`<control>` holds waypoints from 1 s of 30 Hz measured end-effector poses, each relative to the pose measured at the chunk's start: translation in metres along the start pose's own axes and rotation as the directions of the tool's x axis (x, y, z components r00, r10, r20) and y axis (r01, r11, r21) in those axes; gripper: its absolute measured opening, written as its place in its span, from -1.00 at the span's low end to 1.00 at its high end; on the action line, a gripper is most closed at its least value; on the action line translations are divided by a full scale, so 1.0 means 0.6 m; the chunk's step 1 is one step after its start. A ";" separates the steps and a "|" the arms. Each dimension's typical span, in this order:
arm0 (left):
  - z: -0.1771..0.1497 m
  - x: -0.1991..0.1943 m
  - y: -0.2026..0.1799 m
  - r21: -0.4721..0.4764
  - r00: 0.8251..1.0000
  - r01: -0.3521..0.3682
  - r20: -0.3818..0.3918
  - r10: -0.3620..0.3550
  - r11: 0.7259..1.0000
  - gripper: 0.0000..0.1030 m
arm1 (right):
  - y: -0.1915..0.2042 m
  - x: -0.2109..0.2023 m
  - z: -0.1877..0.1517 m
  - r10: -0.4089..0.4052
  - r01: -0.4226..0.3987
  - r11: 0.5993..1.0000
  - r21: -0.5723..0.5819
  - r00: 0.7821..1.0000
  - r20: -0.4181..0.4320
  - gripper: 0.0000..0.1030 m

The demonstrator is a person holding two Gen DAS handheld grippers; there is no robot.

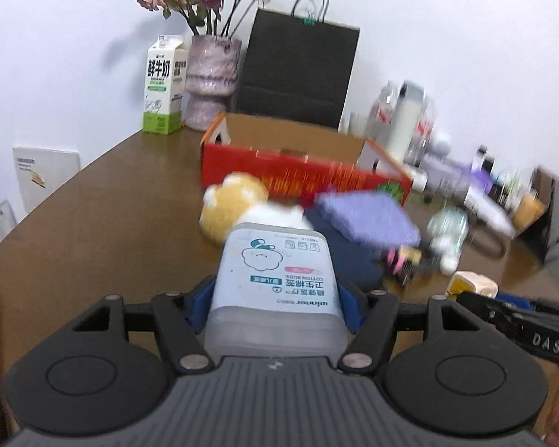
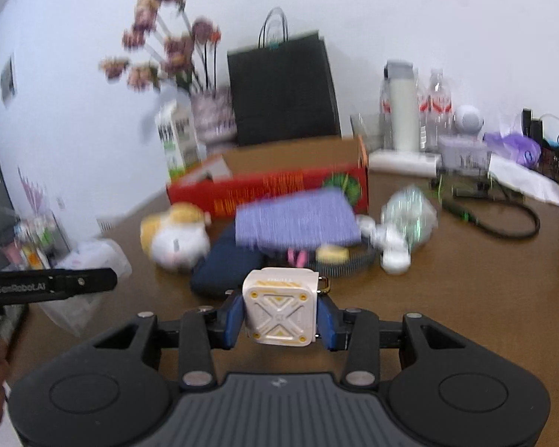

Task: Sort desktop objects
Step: 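Carry both items into the box and open both tools to release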

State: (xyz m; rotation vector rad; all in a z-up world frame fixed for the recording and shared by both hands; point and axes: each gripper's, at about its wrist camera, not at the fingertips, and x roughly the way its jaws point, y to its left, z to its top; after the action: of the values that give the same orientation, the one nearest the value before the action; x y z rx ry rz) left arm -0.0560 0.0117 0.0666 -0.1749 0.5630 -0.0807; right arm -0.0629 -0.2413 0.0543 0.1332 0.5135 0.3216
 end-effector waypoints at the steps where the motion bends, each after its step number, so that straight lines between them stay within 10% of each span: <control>1: 0.018 0.004 0.001 -0.006 1.000 0.005 0.014 -0.005 1.000 0.31 | -0.003 -0.004 0.015 0.009 -0.009 1.000 0.003 1.000 0.025 -0.23; 15: 0.234 0.190 -0.010 -0.054 0.994 -0.023 0.107 0.028 0.998 0.31 | -0.050 0.119 0.269 0.040 -0.033 0.998 -0.054 0.990 0.136 -0.23; 25: 0.322 0.412 -0.011 0.151 0.982 -0.189 0.012 0.189 0.970 0.32 | -0.072 0.406 0.401 -0.005 -0.001 0.998 -0.063 0.996 -0.086 -0.23; 30: 0.347 0.529 0.022 0.159 0.966 -0.215 -0.112 0.234 0.964 0.32 | -0.084 0.582 0.406 -0.127 0.108 0.991 -0.081 0.948 -0.291 -0.23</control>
State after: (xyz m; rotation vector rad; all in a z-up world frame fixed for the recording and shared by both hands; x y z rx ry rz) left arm 0.3234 0.0149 0.0710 0.0379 0.7014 0.0892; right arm 0.3602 -0.1825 0.0937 -0.0088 0.8041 0.2417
